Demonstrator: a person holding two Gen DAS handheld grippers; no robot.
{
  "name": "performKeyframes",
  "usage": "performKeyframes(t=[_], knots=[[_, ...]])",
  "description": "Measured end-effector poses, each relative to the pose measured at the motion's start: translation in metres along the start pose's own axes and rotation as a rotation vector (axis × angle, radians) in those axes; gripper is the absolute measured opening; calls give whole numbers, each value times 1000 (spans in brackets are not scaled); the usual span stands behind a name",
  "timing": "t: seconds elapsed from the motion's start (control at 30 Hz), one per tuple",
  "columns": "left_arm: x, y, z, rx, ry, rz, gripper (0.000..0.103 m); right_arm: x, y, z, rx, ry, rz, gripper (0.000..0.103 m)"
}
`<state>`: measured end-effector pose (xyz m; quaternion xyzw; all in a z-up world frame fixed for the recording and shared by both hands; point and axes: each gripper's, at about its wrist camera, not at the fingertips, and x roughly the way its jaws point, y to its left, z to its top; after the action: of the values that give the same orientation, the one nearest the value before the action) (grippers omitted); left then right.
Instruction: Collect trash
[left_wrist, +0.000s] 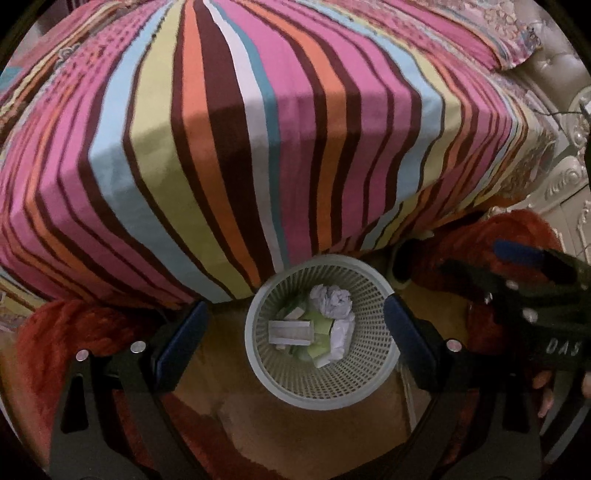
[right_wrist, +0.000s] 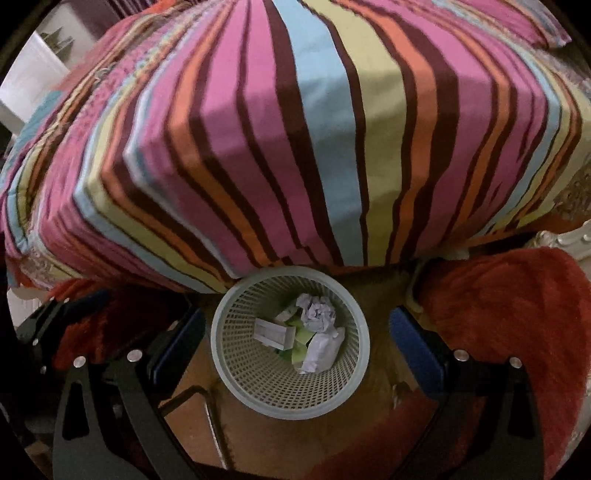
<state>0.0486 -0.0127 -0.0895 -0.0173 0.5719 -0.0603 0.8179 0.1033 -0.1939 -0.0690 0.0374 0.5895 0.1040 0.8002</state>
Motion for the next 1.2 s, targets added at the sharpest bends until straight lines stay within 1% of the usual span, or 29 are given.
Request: performKeyframes(t=[0.1,0.13,0.2,0.27,0.37,0.43,0.53,0.7,0.83,0.97,1.1,1.2], knots=[[-6,-6,-5,3,-34,9,93,-14,-4,-5,9,-31,15,95],[-10,-7,-6,1,-45,6,93,-22,-7,-5,18,-58,15,95],[-17,-8,-8,2,-66,0,93,-26,-9,-8,34,-92,15,95],[-22,-9,-9,8,-79,11,93,-29,-9,-10,41,-110,10,95],[-26,-9,-11,3,-94,25,93,-36,-5,-11,30,-131,5,95],[-30,-8,-11,-5,-107,2,93,-37,-2,-9,15,-139,4,95],[-32,-9,-12,-2,-115,-5,93,-39,3,-7,-19,-155,-2,95],[-27,-12,-12,8,-100,-4,93,-39,3,-5,-25,-166,-13,95],[-25,-11,-13,6,-97,13,93,-39,2,-5,-20,-166,-16,95],[-26,-8,-12,-6,-105,47,93,-40,0,-5,-15,-163,-17,95],[-28,-4,-11,-27,-111,25,93,-39,-1,-6,-18,-163,-20,95],[-27,0,-11,-48,-108,39,93,-37,-3,-6,-8,-153,-21,95]])
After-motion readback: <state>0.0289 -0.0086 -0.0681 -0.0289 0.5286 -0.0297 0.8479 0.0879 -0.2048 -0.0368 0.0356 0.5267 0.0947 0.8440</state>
